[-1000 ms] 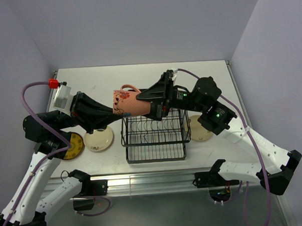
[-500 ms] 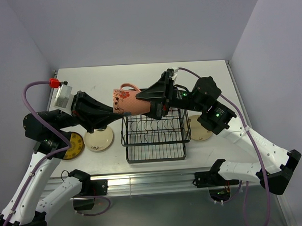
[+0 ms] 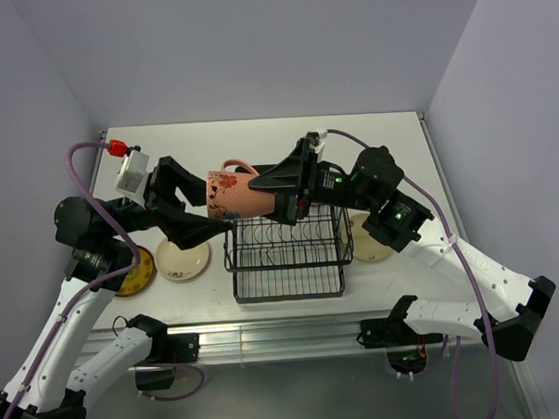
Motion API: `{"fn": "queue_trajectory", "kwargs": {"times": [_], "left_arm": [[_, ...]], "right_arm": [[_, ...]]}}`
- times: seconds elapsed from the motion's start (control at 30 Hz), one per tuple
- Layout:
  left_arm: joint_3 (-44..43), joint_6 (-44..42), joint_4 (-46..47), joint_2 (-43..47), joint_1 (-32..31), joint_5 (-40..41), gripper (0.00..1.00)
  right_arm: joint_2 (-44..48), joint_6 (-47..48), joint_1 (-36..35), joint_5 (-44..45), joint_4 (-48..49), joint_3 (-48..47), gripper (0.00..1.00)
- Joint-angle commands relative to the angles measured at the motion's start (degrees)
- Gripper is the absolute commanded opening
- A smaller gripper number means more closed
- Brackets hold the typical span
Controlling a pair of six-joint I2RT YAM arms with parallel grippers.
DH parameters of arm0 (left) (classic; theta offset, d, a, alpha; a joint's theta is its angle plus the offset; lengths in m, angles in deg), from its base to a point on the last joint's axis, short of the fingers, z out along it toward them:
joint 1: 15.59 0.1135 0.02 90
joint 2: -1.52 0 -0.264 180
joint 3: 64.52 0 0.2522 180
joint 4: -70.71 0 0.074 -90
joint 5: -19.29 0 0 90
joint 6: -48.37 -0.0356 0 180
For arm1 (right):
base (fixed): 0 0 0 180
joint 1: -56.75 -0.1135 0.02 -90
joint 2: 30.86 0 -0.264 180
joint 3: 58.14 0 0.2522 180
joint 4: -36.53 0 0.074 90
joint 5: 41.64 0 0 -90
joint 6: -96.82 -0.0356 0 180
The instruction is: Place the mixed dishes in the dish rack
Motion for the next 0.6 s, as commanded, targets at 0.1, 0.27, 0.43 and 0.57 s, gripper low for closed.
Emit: {"fn": "queue_trajectory", "kwargs": {"times": [0.1, 0.27, 0.43, 0.57], "left_arm": [[-1.9, -3.6, -2.8, 1.6, -0.2, 2.2, 0.98], [-1.7, -5.2, -4.8, 2.4, -0.2, 3.6, 0.99], [-2.8, -9.0, -9.5, 3.2, 0.0, 6.4, 0.99], [-3.8, -10.0, -11.6, 3.3, 1.0, 8.4, 0.99]], "right_arm": [[2.4, 1.2, -0.4, 2.0, 5.8, -0.9, 0.00], [2.6, 1.8, -0.1, 2.3, 4.8, -0.9, 0.00], [3.0, 2.8, 0.4, 2.8, 3.4, -0.7, 0.00], [3.6, 3.3, 0.8, 2.6, 2.4, -0.2, 0.00]]}}
